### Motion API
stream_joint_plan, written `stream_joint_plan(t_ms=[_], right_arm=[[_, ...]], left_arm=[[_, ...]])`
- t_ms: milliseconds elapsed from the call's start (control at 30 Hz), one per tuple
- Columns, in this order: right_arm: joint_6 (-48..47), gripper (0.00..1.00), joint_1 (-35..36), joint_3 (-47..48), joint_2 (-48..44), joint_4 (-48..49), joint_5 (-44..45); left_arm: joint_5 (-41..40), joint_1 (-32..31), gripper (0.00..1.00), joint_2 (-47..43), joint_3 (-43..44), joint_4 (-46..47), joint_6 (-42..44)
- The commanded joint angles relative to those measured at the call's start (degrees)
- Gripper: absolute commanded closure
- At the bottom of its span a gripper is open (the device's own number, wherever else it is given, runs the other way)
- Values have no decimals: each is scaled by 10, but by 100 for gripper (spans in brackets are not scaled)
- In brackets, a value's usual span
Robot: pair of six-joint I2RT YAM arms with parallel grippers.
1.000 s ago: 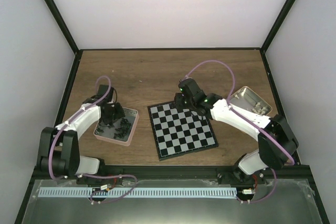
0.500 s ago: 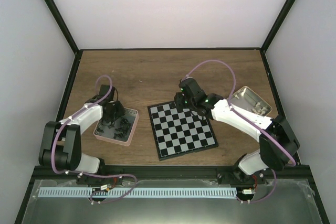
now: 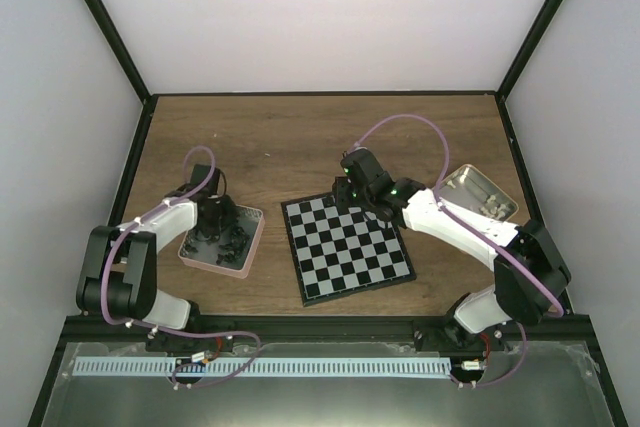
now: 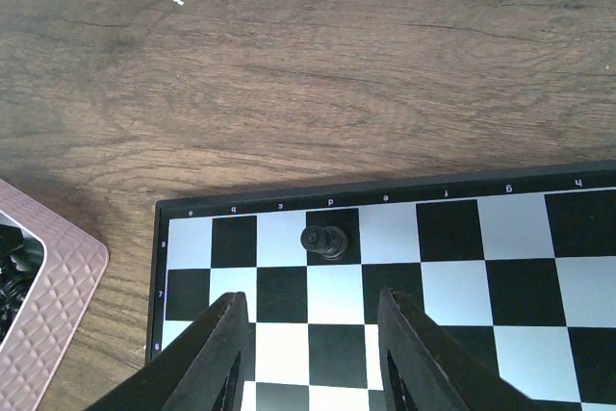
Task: Set up the chess pieces on the board
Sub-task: Pick up the chess piece from the storage box.
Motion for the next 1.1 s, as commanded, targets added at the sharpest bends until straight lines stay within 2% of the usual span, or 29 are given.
stream_joint_plan(t_ms=[0, 200, 333, 600, 733, 867, 967, 1067], right_arm=[[4, 61, -3, 2, -8, 0, 4], [9, 61, -3, 0, -7, 1, 0], [12, 61, -3, 0, -11, -1, -2], [-9, 61, -3, -1, -25, 34, -84], [-14, 60, -3, -9, -30, 72, -153], [2, 55, -3, -40, -41, 153, -254], [52, 49, -1, -75, -51, 250, -320], [111, 45, 8, -103, -54, 351, -349]], left_arm=[[16, -2, 78, -10, -12, 8, -5], [19, -2, 80, -18, -22, 11, -5], [7, -2, 95, -29, -25, 20, -20], [-77, -2, 96, -148, -26, 26, -27], [-85, -1, 96, -206, -25, 19, -35], [-43, -1, 96, -247, -11, 4, -60], [17, -1, 96, -272, 5, 8, -94], [84, -1, 96, -288, 16, 34, -148]])
